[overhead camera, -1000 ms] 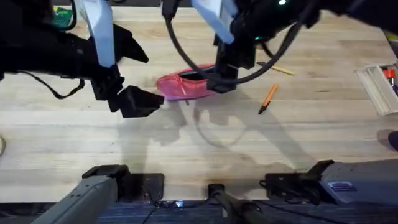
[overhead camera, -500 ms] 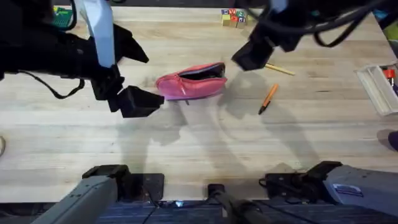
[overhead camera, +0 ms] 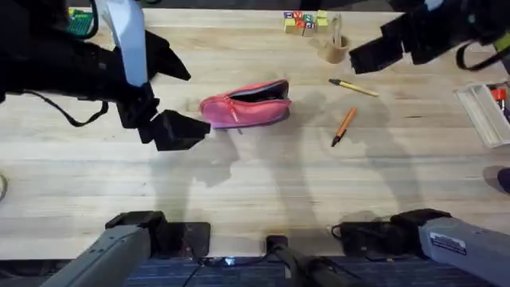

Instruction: Unzip the bag, pick up the pens from the table one at a time and place them inside, then zip the bag closed.

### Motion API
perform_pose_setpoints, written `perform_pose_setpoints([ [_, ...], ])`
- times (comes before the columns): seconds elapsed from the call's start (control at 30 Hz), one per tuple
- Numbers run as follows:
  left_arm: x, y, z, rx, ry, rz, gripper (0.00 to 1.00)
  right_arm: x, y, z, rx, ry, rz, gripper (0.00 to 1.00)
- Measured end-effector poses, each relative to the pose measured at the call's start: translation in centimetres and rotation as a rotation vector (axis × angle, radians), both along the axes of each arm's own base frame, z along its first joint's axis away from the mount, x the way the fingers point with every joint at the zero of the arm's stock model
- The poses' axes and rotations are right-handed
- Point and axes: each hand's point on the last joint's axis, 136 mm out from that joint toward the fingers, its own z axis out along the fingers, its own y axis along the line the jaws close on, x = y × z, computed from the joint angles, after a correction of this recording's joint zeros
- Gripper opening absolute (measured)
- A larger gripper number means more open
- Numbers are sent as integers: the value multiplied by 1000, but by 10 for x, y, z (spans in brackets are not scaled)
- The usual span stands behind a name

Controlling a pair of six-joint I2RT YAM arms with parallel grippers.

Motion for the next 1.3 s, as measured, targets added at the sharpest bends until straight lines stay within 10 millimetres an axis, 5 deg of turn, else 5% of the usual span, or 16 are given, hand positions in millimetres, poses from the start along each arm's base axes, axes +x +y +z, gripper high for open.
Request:
perform_pose_setpoints([
  [0.43,0,0,0,0,0,0,994,-7,-77,-30,306,132,-727,996],
  [0.97,1,0,0,0,-4,0,994,-13,-79,-36,404,172,-905,996],
  [1.3,1,0,0,0,-3,0,993,-43,-76,-112,320,387,-949,996],
])
